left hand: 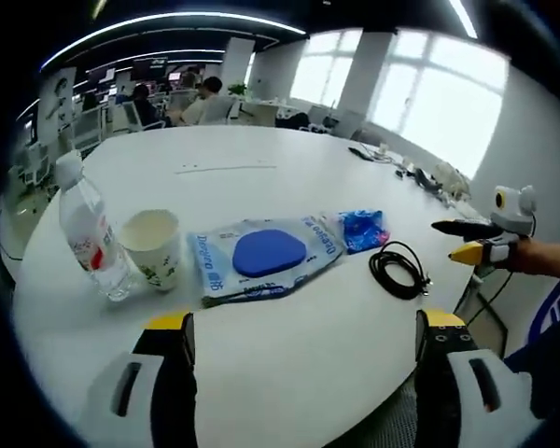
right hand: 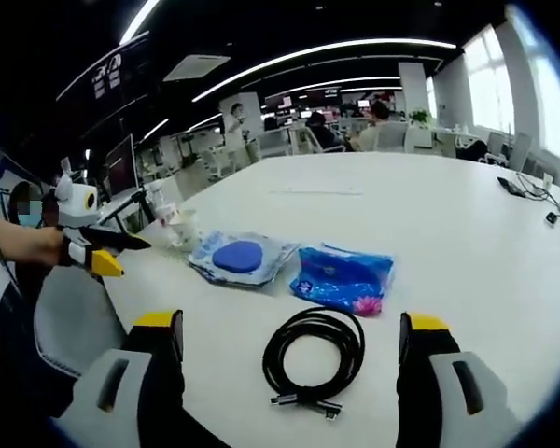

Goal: Arrange the tabletop items into an orderly group along one side of the table until the central work area is clear of visible clutter.

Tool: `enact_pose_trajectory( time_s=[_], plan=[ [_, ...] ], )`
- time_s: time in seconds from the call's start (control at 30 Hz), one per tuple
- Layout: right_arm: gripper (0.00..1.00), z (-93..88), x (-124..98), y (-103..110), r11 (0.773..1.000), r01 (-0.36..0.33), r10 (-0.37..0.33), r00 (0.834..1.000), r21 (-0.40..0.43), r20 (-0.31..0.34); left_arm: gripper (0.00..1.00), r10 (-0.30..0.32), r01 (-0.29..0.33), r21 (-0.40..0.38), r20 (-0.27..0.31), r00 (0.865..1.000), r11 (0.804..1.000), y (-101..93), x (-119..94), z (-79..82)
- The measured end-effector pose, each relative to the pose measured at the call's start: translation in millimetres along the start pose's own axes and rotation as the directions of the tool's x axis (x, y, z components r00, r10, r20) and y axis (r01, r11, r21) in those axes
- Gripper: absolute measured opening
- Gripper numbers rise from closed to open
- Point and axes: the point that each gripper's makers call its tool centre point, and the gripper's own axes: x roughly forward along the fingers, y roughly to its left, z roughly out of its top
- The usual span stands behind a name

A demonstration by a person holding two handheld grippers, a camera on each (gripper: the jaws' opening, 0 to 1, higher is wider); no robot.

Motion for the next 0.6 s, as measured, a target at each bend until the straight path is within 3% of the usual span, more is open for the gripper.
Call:
enact_pose_trajectory(
  time_s=[0.6],
  plan=[
    [0.94,-30.2,-2,37,0.998,0.001,0.002,0.999,0.068,-0.035,0.94,0.057,-0.054,-0.063,0.050,0.997,0.997,44.6,-58,-16.9]
  ],
)
